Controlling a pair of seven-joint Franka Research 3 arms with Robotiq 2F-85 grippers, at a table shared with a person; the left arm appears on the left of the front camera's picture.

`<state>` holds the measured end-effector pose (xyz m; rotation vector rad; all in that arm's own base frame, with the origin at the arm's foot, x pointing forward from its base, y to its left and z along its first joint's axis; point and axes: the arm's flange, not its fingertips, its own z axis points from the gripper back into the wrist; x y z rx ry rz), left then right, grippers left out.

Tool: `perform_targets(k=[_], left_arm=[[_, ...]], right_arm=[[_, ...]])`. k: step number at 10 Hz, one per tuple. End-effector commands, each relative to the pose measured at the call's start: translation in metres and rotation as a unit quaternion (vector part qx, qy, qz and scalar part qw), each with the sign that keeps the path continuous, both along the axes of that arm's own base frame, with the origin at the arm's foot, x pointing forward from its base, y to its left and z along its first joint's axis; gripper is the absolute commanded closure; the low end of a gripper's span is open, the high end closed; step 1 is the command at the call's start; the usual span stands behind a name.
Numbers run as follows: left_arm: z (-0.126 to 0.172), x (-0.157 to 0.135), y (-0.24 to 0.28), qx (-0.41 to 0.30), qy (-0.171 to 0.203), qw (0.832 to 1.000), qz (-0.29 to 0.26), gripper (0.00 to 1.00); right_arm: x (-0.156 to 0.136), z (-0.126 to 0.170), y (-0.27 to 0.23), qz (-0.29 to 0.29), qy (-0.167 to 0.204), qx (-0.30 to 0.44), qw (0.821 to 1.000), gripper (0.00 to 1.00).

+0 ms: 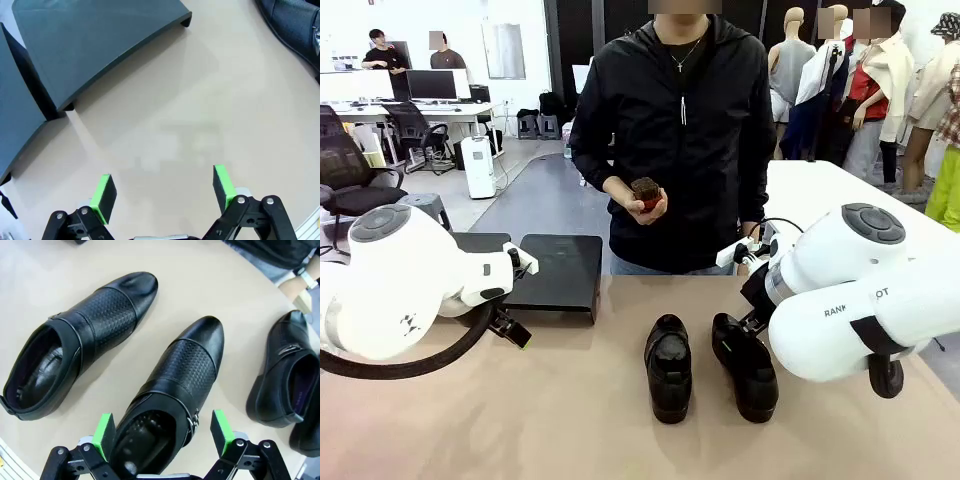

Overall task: Organize the shoes by placing them on the stand.
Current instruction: Pick up one Shoe and place it in the middle of the table.

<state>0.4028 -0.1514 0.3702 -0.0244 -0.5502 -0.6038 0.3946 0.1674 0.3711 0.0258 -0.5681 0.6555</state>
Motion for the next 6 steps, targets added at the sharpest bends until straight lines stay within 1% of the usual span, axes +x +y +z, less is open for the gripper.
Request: perform_targets(k=[1,6], left_arm=[[0.0003,-0.0001,0.0000,0.000,0.000,1.000,0.000,0.00],[0.0003,-0.0001,0.0000,0.000,0.000,1.000,0.000,0.00]], right_arm=[[0.0000,0.0000,0.0000,0.000,0.000,0.000,1.000,0.00],[0.0000,0.0000,0.0000,0.000,0.000,0.000,1.000,0.00]])
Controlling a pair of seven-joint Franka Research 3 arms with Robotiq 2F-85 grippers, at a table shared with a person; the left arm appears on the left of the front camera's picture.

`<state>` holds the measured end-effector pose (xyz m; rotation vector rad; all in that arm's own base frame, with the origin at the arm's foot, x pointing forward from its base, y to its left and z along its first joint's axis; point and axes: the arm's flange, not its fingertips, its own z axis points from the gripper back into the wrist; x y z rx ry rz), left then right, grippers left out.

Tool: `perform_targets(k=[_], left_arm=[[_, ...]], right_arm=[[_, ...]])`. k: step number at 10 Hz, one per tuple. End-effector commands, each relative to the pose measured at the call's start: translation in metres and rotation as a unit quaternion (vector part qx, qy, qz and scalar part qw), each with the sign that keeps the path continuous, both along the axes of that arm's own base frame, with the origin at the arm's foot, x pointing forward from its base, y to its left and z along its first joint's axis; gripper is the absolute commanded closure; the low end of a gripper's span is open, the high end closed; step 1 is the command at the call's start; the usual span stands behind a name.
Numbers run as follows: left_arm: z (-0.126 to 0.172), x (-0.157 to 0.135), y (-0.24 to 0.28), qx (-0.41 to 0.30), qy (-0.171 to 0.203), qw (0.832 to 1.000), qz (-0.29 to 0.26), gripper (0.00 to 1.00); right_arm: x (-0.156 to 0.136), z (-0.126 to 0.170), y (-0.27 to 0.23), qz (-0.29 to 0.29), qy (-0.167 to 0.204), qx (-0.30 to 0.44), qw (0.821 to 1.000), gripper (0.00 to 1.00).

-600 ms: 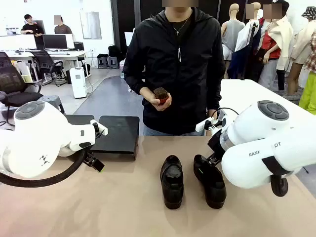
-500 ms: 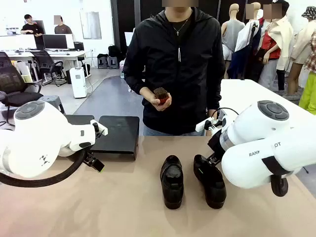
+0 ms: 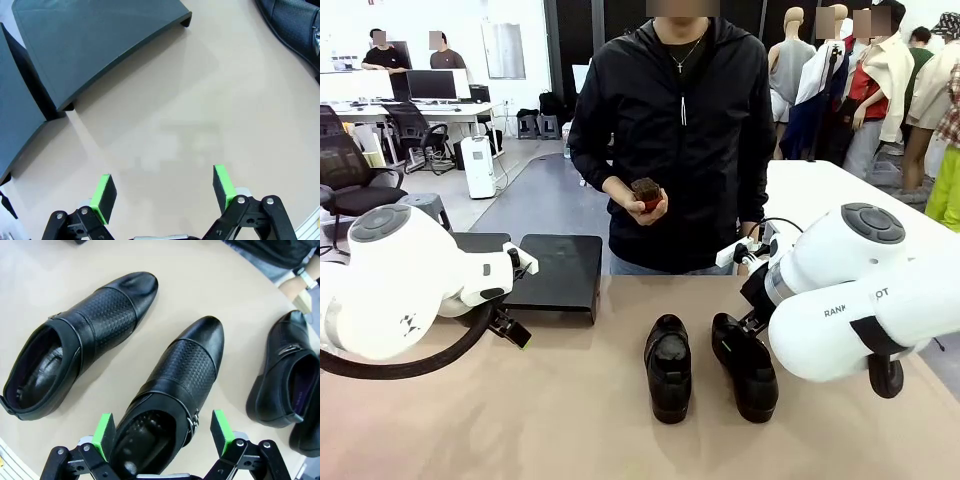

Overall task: Organize the shoes by placing them on the stand.
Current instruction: Pick up one Shoe and place it in the middle of the table.

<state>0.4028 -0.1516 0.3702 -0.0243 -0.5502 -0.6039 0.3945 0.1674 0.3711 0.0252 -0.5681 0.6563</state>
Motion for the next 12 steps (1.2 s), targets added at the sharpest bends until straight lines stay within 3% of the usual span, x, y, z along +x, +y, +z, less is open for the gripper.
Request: perform_targets(k=[1,10,11,12], left_arm=[[0.000,0.000,0.000,0.000,0.000,1.000,0.000,0.00],[0.000,0.000,0.000,0.000,0.000,1.000,0.000,0.00],[0.000,0.000,0.000,0.000,0.000,1.000,0.000,0.00],[0.028,-0.019,-0.003,-0.043,0.031,0.998,0.030,0.00]], right_arm=[[0.000,0.000,0.000,0.000,0.000,0.000,1.000,0.00],[0.000,0.000,0.000,0.000,0.000,0.000,1.000,0.00],[-0.005,0.018,-0.005,0.013,-0.004,-0.024,1.000,0.00],[-0.017,0.045,-0.021,0.022,-0.003,-0.008,1.000,0.00]])
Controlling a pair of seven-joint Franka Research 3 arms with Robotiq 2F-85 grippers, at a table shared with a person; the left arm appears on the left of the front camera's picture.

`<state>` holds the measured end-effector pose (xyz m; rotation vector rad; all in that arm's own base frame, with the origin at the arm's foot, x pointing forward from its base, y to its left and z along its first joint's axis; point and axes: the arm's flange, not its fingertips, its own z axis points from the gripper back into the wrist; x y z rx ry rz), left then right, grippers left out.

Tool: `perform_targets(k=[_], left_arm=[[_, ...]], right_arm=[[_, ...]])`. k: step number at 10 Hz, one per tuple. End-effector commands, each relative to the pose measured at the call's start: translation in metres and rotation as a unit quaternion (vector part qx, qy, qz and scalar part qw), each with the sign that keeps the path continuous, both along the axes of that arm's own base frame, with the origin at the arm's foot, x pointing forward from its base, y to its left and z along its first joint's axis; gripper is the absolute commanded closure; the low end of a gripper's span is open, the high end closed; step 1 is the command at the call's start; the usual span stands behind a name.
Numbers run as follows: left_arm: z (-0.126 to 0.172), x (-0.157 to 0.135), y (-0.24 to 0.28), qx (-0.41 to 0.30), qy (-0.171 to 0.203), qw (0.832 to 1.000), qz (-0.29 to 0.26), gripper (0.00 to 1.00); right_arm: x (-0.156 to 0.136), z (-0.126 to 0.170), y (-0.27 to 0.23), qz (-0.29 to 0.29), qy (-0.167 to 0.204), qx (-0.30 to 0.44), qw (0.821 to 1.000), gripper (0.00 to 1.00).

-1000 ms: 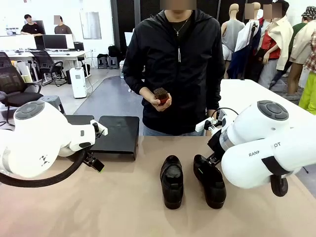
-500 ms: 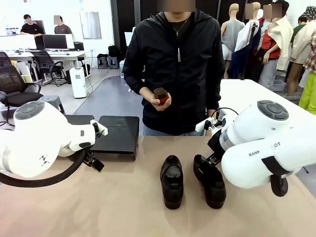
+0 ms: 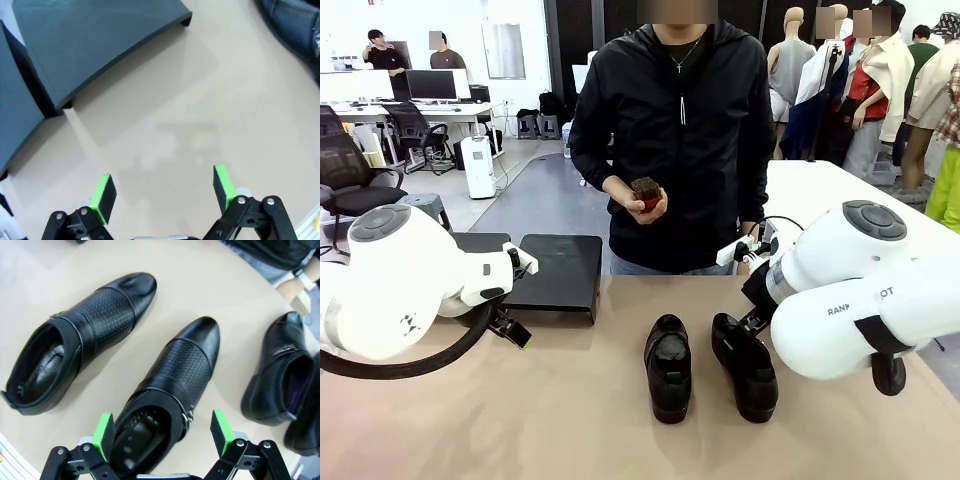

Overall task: Organize the shoes by placing them on the stand.
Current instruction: Pick up one Shoe and place it in the middle of the table.

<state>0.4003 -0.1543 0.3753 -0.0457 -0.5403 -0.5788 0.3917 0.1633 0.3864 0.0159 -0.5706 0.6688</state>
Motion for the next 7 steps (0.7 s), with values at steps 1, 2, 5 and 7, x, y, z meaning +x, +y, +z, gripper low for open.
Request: perform_targets(k=[1,2,5,7], left_arm=[[0.056,-0.038,0.007,-0.049,0.047,0.996,0.054,0.00],[0.096,-0.058,0.018,-0.080,0.038,0.994,0.056,0.00],[0.172,-0.158,0.092,-0.132,-0.011,0.989,0.069,0.00],[0.171,-0.219,0.142,-0.138,-0.017,0.984,0.107,0.00]], right_arm=[[-0.029,0.067,-0.030,0.005,0.016,0.049,0.999,0.00],[-0.045,0.105,-0.050,-0.048,0.012,0.075,0.996,0.00],[-0.114,0.193,-0.132,-0.126,0.004,0.127,0.984,0.00],[-0.148,0.205,-0.196,-0.164,0.007,0.180,0.970,0.00]])
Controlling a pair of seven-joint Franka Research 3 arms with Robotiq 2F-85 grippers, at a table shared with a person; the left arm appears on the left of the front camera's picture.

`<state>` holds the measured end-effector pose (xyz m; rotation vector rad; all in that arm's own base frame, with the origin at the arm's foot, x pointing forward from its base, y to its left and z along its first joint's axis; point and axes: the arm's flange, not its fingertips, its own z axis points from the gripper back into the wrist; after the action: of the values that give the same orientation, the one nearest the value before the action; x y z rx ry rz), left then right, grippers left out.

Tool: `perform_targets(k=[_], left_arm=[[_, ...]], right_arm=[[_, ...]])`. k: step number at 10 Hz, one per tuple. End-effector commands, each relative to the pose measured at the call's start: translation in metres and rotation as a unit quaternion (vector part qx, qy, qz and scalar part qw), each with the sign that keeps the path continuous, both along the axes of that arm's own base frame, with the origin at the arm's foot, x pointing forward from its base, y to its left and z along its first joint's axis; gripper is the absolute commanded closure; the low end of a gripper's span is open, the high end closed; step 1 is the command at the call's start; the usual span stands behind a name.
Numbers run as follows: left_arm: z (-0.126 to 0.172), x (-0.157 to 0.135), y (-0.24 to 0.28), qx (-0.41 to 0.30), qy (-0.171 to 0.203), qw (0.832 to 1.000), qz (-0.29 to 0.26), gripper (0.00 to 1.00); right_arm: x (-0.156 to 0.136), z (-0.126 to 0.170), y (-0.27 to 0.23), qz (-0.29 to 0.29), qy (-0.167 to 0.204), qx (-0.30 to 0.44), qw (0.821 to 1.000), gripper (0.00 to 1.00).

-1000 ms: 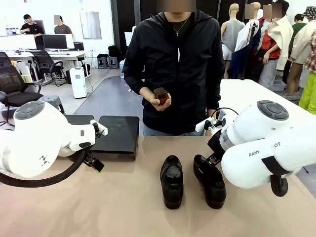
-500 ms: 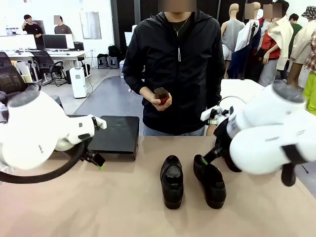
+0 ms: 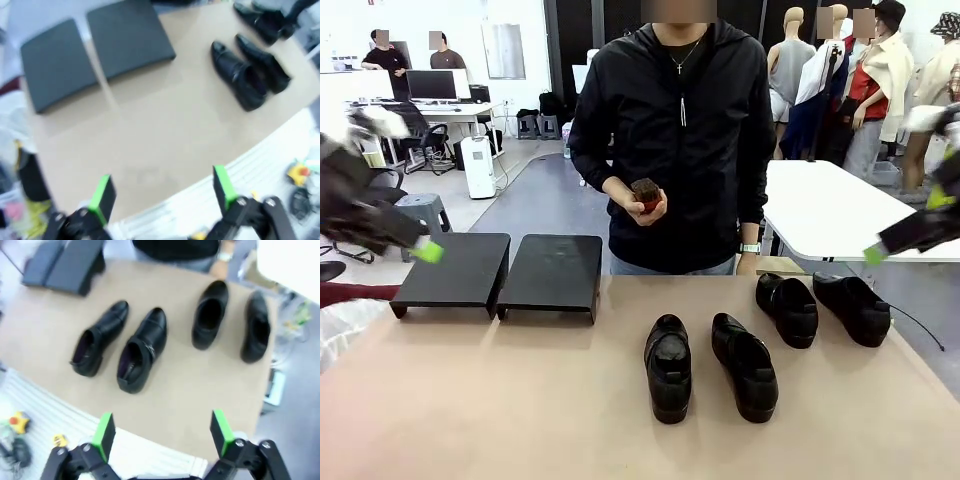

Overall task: Organize the shoes by placing them on the stand.
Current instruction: Pick up one Shoe and place it in the middle of the table.

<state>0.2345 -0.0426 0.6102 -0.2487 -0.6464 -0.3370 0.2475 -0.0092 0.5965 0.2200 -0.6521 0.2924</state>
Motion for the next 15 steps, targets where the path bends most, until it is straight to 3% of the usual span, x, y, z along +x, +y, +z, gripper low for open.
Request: perform_targets(k=[1,2,4,5,13,15], left_arm=[[-0.072,-0.075,0.050,-0.019,0.002,0.999,0.041,0.00],[-0.082,-0.084,0.068,-0.040,0.007,0.997,0.063,0.00],[-0.104,-0.066,0.084,-0.079,0.015,0.994,0.077,0.00],[0.010,-0.064,0.079,-0.048,0.014,0.997,0.061,0.00],[0.010,-0.064,0.079,-0.048,0.014,0.997,0.061,0.00],[0.010,-0.064,0.079,-0.048,0.014,0.997,0.061,0.00]], right_arm=[[-0.017,-0.008,-0.049,-0.058,-0.009,0.053,0.997,0.00],[-0.028,-0.015,-0.069,-0.098,-0.018,0.080,0.992,0.00],[-0.028,-0.033,-0.085,-0.130,-0.028,0.092,0.987,0.00],[-0.031,0.003,-0.085,-0.094,-0.012,0.076,0.993,0.00],[-0.030,0.003,-0.084,-0.106,-0.009,0.074,0.992,0.00],[0.058,-0.002,-0.042,-0.055,0.006,0.012,0.998,0.00]])
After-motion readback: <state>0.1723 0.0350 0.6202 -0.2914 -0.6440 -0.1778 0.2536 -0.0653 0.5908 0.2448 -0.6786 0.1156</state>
